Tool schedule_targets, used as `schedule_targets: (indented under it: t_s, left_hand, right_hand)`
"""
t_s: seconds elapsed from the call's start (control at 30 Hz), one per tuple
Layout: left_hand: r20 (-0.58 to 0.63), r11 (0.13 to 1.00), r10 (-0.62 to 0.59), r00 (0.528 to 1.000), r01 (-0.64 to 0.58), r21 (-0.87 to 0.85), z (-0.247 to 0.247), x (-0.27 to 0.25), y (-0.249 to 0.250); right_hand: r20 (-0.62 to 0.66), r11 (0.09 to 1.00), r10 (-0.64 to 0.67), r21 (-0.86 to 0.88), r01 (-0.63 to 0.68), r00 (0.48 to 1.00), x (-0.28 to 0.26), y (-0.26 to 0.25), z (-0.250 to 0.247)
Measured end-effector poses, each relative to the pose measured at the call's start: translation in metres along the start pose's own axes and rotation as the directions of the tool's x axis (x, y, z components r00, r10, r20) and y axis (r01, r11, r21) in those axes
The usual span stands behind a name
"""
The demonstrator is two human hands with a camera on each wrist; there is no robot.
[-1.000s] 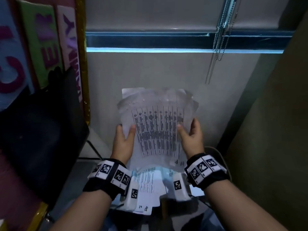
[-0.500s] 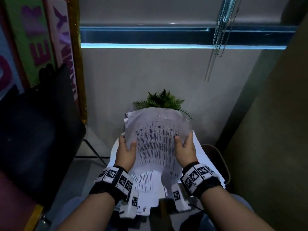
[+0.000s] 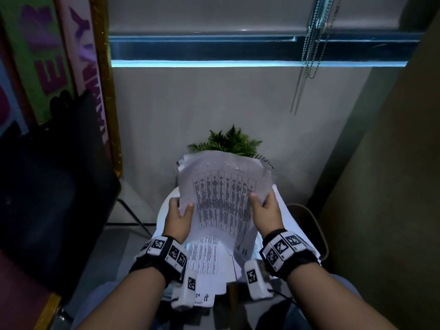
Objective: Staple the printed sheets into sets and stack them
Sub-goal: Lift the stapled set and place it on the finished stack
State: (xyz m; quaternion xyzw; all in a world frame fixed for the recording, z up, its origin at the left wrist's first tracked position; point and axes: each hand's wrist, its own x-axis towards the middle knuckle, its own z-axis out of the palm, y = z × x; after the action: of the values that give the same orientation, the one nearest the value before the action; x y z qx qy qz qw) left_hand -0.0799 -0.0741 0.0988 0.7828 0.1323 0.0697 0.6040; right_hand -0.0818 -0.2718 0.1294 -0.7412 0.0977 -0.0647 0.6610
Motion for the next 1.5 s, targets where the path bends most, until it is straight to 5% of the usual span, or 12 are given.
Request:
schedule_targets:
  t_s: [0.07,0.17,0.27,0.33,0.43,0.53,0.67,0.77,0.87,1.0,1.27,1.5]
  left_hand:
    - [-0.002,0.998,0.060,0.998,-0.060,0.032,-0.004,0.001,0.007]
    - [-0.051,0.972,0.174,0.983,-0.163,0.172,-0.015,0.011,0.021]
    - [0.019,0.812,0.480,0.877,-0.453,0.367,-0.027,0.016,0.044]
    - [0.144,0.634,0.616,0.775,-0.595,0.494,-0.032,0.015,0.062]
    - [0.219,0.514,0.665,0.714,-0.651,0.558,-0.034,0.014,0.072]
    - [0.166,0.604,0.615,0.771,-0.596,0.529,-0.039,0.014,0.064]
    - [-0.102,0.655,0.434,0.895,-0.236,0.718,-0.061,0.012,0.049]
    - [-0.376,0.847,0.331,0.865,-0.097,0.523,-0.087,0.017,0.027]
    - [-0.217,0.997,0.015,0.976,-0.032,-0.074,-0.095,0.022,0.017]
    - [-0.053,0.943,-0.186,0.981,0.163,-0.289,-0.089,0.031,-0.001]
    - [0.004,0.904,-0.151,0.988,0.140,-0.405,-0.071,0.038,-0.021]
    - [0.036,0.861,-0.100,0.994,0.105,-0.498,-0.061,0.034,-0.010]
  right_hand:
    - [-0.012,0.997,-0.022,-0.074,0.021,1.000,0.003,-0.008,0.000]
    - [-0.191,0.938,-0.301,-0.238,0.253,0.934,0.010,-0.026,-0.005]
    - [-0.099,0.742,-0.526,-0.540,0.398,0.845,0.020,-0.048,-0.011]
    - [0.032,0.649,-0.520,-0.635,0.419,0.854,0.025,-0.059,-0.012]
    - [0.130,0.734,-0.377,-0.561,0.381,0.917,0.037,-0.057,-0.011]
    - [0.099,0.944,-0.192,-0.253,0.211,0.976,0.039,-0.051,-0.014]
    - [0.067,0.986,-0.145,-0.068,0.149,0.987,0.036,-0.039,-0.033]
    - [0.061,0.996,-0.089,0.015,0.089,0.994,0.040,-0.023,-0.046]
    - [0.067,0.996,-0.043,0.078,0.037,0.997,0.048,-0.008,-0.051]
    - [0.143,0.952,-0.065,0.305,0.018,0.988,0.047,0.002,-0.048]
    - [0.294,0.935,-0.019,0.344,-0.087,0.956,0.058,0.014,-0.056]
    - [0.130,0.986,0.043,0.153,-0.063,0.991,0.055,0.021,-0.047]
